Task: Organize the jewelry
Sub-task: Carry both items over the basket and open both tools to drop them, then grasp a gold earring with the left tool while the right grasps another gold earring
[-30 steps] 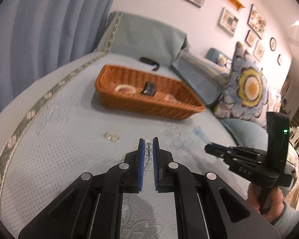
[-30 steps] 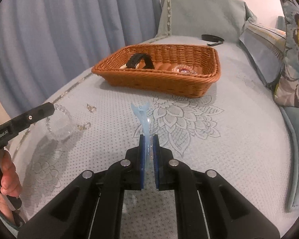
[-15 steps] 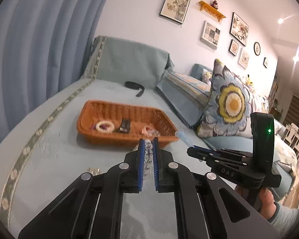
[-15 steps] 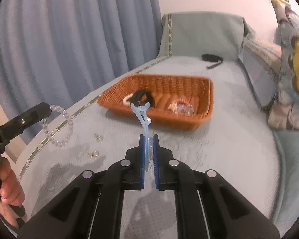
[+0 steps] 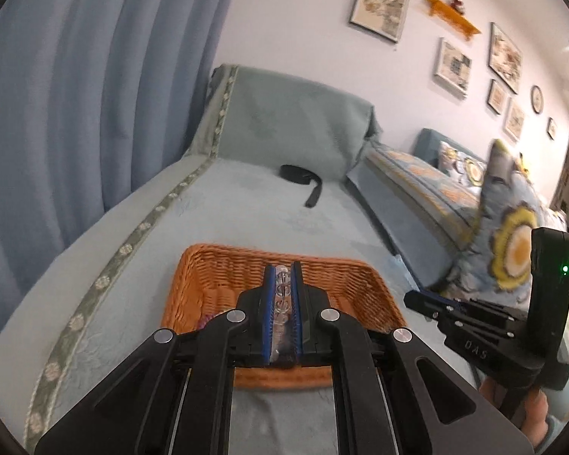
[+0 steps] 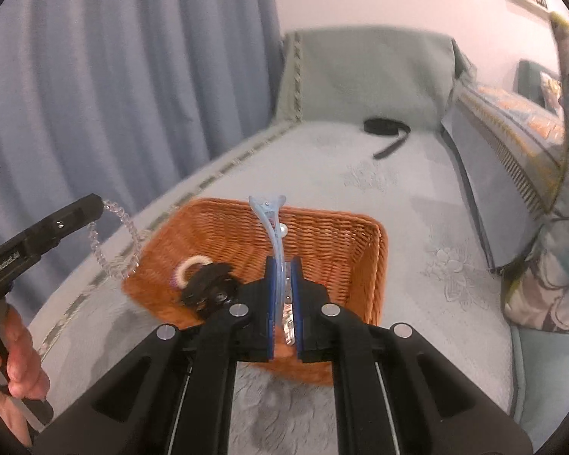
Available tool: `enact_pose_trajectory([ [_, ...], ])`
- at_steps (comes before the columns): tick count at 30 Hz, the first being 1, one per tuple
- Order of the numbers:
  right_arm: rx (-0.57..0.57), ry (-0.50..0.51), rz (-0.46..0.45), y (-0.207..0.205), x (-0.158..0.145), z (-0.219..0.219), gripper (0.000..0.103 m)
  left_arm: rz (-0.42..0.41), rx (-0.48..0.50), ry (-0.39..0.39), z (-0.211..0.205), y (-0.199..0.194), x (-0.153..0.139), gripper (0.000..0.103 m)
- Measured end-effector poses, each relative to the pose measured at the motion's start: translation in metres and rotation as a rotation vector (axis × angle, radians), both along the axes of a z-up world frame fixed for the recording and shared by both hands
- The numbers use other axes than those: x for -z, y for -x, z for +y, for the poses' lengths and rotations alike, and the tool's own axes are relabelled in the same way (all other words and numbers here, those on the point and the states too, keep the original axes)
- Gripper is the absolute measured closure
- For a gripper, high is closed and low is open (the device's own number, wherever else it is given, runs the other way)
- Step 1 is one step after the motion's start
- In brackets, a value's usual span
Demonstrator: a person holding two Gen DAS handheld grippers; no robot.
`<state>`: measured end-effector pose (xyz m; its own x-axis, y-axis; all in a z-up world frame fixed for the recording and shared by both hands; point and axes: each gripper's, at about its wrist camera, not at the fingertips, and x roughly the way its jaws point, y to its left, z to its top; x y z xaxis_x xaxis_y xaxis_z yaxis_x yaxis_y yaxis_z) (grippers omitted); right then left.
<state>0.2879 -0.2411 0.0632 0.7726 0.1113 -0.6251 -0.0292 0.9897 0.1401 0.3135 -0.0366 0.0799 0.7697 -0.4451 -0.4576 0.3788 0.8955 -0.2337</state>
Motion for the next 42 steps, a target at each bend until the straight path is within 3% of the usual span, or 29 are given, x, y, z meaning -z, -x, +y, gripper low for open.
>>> enact_pose_trajectory([
  [6,0.030,-0.069,0.203,-0.051,0.052,-0.008,0.097,0.111,-0.044,0.005,-0.019,-0.041,0.051,0.097],
  [10,0.024,-0.071,0.231,-0.057,0.066,-0.011,0.097,0.141,-0.055,-0.014,-0.022,-0.045,0.071,0.097],
  [15,0.023,-0.111,0.250,-0.057,0.074,-0.015,0.097,0.155,-0.049,-0.009,-0.017,-0.046,0.074,0.097],
  [17,0.025,-0.125,0.262,-0.056,0.074,-0.016,0.096,0.154,-0.035,-0.015,-0.018,-0.044,0.071,0.093],
  [18,0.029,-0.129,0.266,-0.056,0.072,-0.017,0.094,0.148,-0.022,-0.019,-0.018,-0.041,0.067,0.081],
  [19,0.027,-0.134,0.264,-0.054,0.071,-0.018,0.091,0.140,-0.019,-0.019,-0.017,-0.038,0.064,0.065],
  [21,0.025,-0.127,0.239,-0.049,0.064,-0.018,0.083,0.109,-0.010,0.008,-0.009,-0.026,0.052,0.051],
  [23,0.022,-0.111,0.211,-0.040,0.055,-0.018,0.074,0.090,0.010,0.038,-0.001,-0.016,0.042,0.049],
  [27,0.004,-0.121,0.172,-0.018,0.039,-0.015,0.073,0.035,-0.006,0.054,0.019,0.017,0.019,0.049],
  [29,-0.014,-0.119,0.140,0.003,0.027,-0.011,0.072,0.001,-0.024,0.055,0.030,0.038,0.010,0.041],
  [31,-0.032,-0.113,0.103,0.022,0.017,-0.003,0.052,-0.045,-0.057,0.051,0.045,0.066,0.001,0.037],
  [36,-0.103,-0.118,0.031,0.070,0.004,0.033,0.051,-0.066,-0.186,-0.014,0.073,0.118,0.001,0.036],
  [39,-0.134,-0.113,0.022,0.092,0.011,0.058,0.051,-0.066,-0.276,-0.035,0.087,0.141,0.009,0.033],
  [42,-0.160,-0.085,0.030,0.110,0.026,0.090,0.051,-0.055,-0.300,-0.043,0.098,0.150,0.023,0.033],
])
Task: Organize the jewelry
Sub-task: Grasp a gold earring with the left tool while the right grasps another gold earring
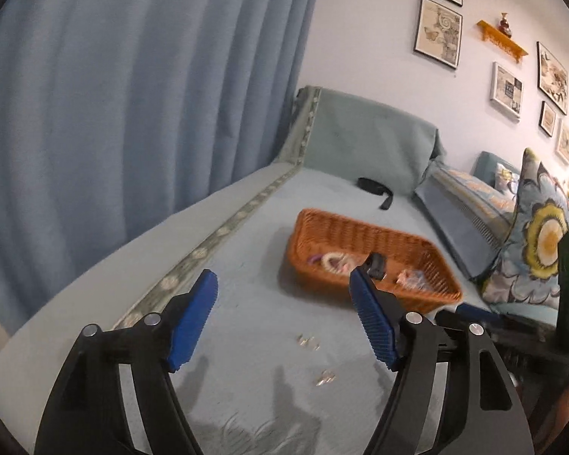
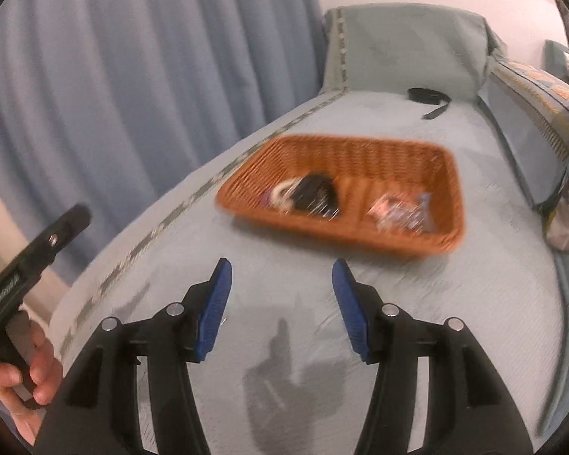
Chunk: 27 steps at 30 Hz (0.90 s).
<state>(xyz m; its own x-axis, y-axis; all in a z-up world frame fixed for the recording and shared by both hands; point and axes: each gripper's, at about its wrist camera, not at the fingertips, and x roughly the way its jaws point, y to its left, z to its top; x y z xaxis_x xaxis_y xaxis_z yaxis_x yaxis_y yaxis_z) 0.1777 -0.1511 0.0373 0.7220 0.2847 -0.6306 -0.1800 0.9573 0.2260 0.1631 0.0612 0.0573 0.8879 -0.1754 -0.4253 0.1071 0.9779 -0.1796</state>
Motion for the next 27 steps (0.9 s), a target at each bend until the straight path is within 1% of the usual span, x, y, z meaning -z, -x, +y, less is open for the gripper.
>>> enact_pose_trajectory([
  [4,-0.052,0.012,0.063,0.005,0.031,0.039,0.052,0.032,-0.006,-0.001,0.011,-0.006,0.020,0.033],
  [9,-0.074,0.028,0.110,0.001,0.053,0.067,0.052,0.077,-0.003,0.037,0.027,-0.016,0.038,0.033],
  [11,-0.075,0.043,0.125,-0.001,0.059,0.077,0.057,0.091,-0.008,0.048,0.032,-0.020,0.044,0.033],
  [13,-0.077,0.061,0.142,-0.007,0.064,0.082,0.067,0.108,-0.014,0.059,0.037,-0.023,0.049,0.033],
  [16,-0.076,0.072,0.176,-0.016,0.074,0.090,0.067,0.131,-0.019,0.084,0.045,-0.028,0.058,0.034],
  [18,-0.076,0.076,0.191,-0.021,0.078,0.095,0.067,0.142,-0.021,0.089,0.045,-0.031,0.061,0.035],
  [20,-0.075,0.102,0.199,-0.027,0.082,0.103,0.067,0.151,-0.016,0.085,0.044,-0.033,0.064,0.035],
  [22,-0.064,0.145,0.196,-0.032,0.084,0.109,0.076,0.162,-0.001,0.084,0.042,-0.035,0.067,0.036],
  [23,-0.055,0.162,0.191,-0.033,0.085,0.109,0.079,0.172,0.013,0.081,0.040,-0.038,0.070,0.036],
  [24,-0.050,0.166,0.192,-0.033,0.085,0.108,0.083,0.179,0.022,0.078,0.038,-0.040,0.072,0.037],
  [25,-0.043,0.172,0.195,-0.034,0.085,0.105,0.086,0.188,0.040,0.077,0.035,-0.042,0.074,0.037],
  [27,-0.022,0.186,0.197,-0.036,0.085,0.097,0.086,0.205,0.098,0.080,0.029,-0.049,0.078,0.037],
])
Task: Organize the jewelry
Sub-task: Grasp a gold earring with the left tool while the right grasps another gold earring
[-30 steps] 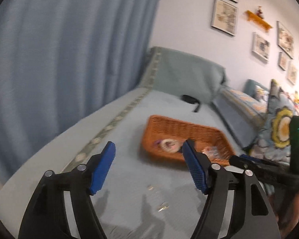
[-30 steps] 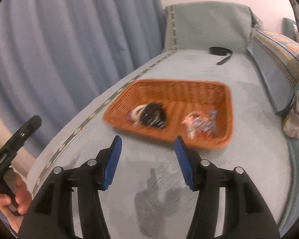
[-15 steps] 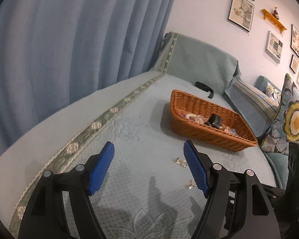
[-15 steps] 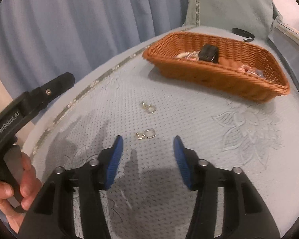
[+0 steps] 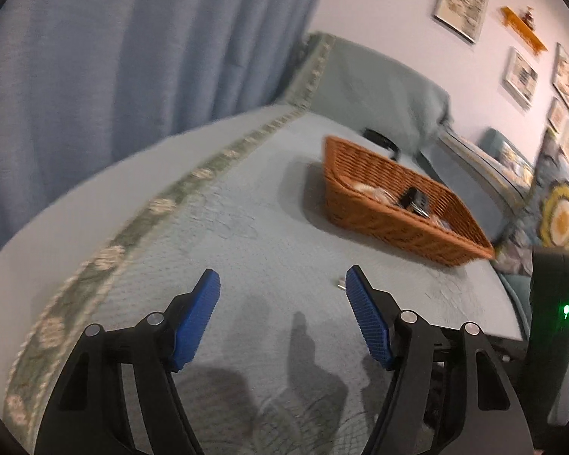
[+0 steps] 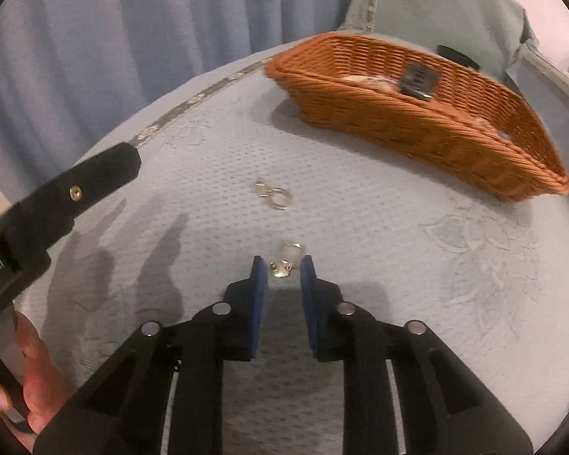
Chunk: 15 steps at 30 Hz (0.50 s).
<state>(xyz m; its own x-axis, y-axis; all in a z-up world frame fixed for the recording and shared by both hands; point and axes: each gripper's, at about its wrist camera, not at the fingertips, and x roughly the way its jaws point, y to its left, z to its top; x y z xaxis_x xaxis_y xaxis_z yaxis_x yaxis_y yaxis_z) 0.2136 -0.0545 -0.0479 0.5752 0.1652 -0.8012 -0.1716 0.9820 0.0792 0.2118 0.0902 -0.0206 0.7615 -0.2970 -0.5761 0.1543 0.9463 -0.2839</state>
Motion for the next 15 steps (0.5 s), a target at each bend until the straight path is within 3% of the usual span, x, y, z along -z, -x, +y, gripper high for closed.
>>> enact_pose_trajectory([
  [4,0.039,-0.009,0.002,-0.003,0.000,-0.034,0.086,0.038,0.140,-0.031,-0.020,-0.017,0.009,0.037],
  [7,0.052,-0.050,0.003,-0.007,0.000,-0.056,0.086,0.043,0.251,-0.181,-0.044,-0.031,0.014,0.037],
  [10,0.021,-0.127,0.007,-0.007,0.001,-0.066,0.086,0.064,0.353,-0.276,-0.061,-0.049,0.024,0.040],
  [15,-0.050,-0.134,0.002,0.002,-0.003,-0.063,0.086,0.075,0.498,-0.324,-0.076,-0.069,0.029,0.045],
])
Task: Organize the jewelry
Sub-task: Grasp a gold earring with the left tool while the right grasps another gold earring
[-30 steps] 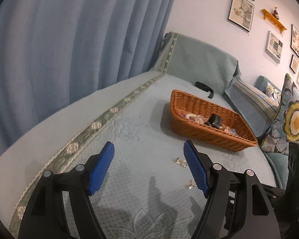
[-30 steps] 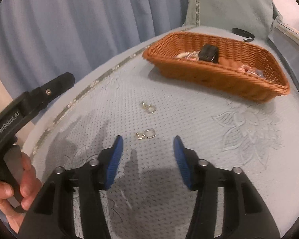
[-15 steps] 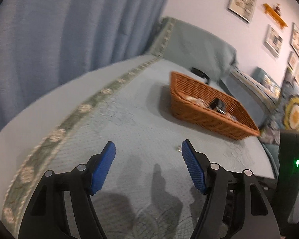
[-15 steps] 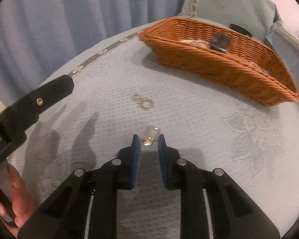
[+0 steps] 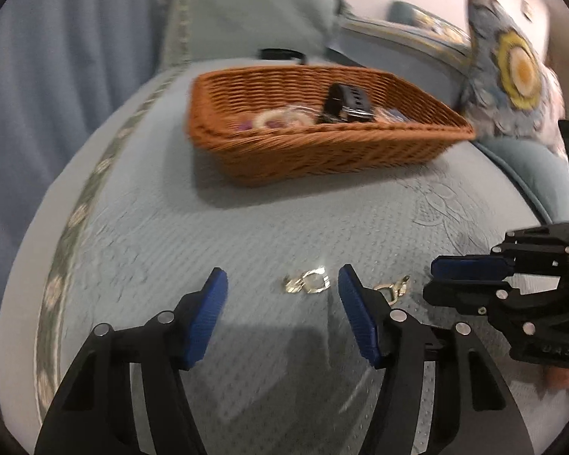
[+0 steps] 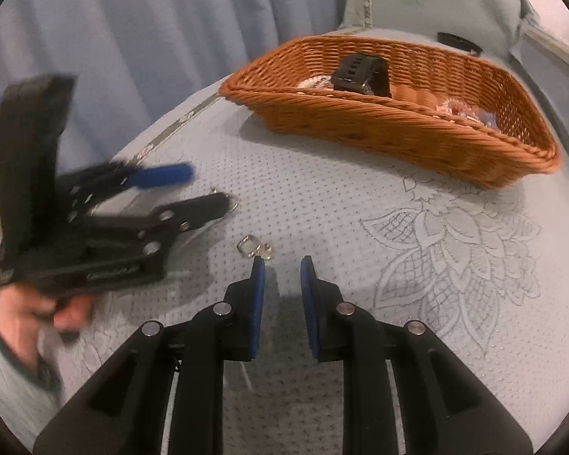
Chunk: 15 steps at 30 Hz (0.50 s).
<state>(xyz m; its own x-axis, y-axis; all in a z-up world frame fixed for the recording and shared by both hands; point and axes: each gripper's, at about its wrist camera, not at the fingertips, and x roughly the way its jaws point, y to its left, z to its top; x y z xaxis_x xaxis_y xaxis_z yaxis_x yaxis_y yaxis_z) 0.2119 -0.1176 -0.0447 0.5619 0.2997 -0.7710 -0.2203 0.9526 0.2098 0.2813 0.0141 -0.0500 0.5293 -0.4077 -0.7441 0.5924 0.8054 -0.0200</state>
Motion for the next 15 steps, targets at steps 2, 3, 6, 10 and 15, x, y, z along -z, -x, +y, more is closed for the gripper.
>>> enact_pose_trajectory([
  [2,-0.010,0.005,-0.003,0.005,-0.001,-0.001,0.086,0.009,0.040,-0.020,-0.004,-0.003,0.002,0.046],
  [3,-0.011,0.007,-0.006,0.006,-0.002,-0.004,0.086,0.017,0.065,-0.037,-0.008,-0.005,0.005,0.050],
  [6,0.007,0.006,0.000,0.009,-0.001,-0.012,0.086,0.000,0.093,-0.072,-0.015,-0.003,0.007,0.066],
  [10,0.004,-0.018,0.004,0.011,-0.002,-0.016,0.086,-0.008,0.054,-0.065,-0.011,0.005,0.006,0.079],
  [15,-0.087,-0.006,-0.004,0.006,-0.007,-0.001,0.085,0.021,-0.075,-0.013,0.008,0.027,0.003,0.079],
])
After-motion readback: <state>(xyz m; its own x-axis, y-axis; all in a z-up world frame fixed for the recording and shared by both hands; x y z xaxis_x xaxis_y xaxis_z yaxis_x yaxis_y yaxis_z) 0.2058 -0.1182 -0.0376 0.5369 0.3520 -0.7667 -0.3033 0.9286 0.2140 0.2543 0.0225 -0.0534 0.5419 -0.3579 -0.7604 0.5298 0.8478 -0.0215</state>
